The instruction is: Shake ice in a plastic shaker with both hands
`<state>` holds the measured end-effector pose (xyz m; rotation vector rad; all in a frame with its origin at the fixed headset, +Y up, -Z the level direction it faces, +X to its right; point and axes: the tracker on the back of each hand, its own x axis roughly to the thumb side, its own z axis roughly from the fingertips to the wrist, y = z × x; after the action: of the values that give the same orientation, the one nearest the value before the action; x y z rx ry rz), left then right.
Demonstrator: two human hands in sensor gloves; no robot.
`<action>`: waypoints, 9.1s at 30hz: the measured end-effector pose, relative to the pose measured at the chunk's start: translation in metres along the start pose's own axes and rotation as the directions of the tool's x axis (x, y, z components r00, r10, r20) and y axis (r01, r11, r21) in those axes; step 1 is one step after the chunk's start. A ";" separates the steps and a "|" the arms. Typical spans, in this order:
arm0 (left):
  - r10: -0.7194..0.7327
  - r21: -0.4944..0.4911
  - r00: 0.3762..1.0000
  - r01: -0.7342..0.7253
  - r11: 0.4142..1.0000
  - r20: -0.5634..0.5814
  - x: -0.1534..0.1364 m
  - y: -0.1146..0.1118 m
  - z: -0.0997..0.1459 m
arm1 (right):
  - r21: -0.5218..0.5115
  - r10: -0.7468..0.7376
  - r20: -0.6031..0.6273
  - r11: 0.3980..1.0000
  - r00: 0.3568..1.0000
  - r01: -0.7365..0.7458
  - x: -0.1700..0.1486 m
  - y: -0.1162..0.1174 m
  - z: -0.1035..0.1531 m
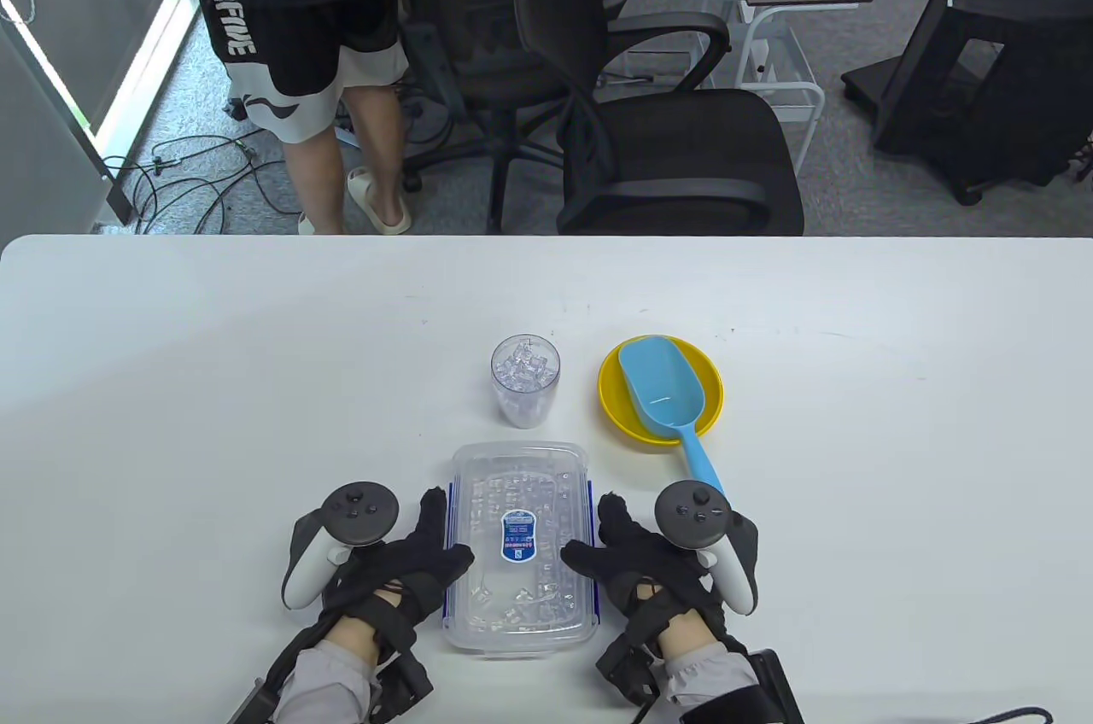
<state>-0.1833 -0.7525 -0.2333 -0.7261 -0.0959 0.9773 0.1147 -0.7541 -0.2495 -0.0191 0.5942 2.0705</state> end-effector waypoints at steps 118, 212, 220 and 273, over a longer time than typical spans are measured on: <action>-0.694 0.241 0.695 0.718 0.653 -0.187 0.015 0.089 0.079 | -0.657 0.636 0.201 0.651 0.745 -0.379 0.168 -0.111 0.002; 0.050 0.115 0.666 -0.201 0.973 0.744 0.084 0.015 0.040 | -0.405 0.354 0.700 0.912 0.620 -0.063 0.104 -0.011 0.053; -0.328 0.498 0.692 -0.053 0.865 0.644 0.094 0.022 0.057 | -0.446 0.425 0.646 0.884 0.634 -0.139 0.094 -0.012 0.034; -0.871 0.909 0.257 -0.117 0.401 0.418 0.143 -0.028 0.167 | -0.811 0.789 0.582 0.547 0.197 0.206 0.132 -0.023 0.115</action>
<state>-0.1460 -0.5643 -0.1236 0.8974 -0.7618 0.5559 0.0851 -0.5905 -0.1892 0.9539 -1.2915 2.0675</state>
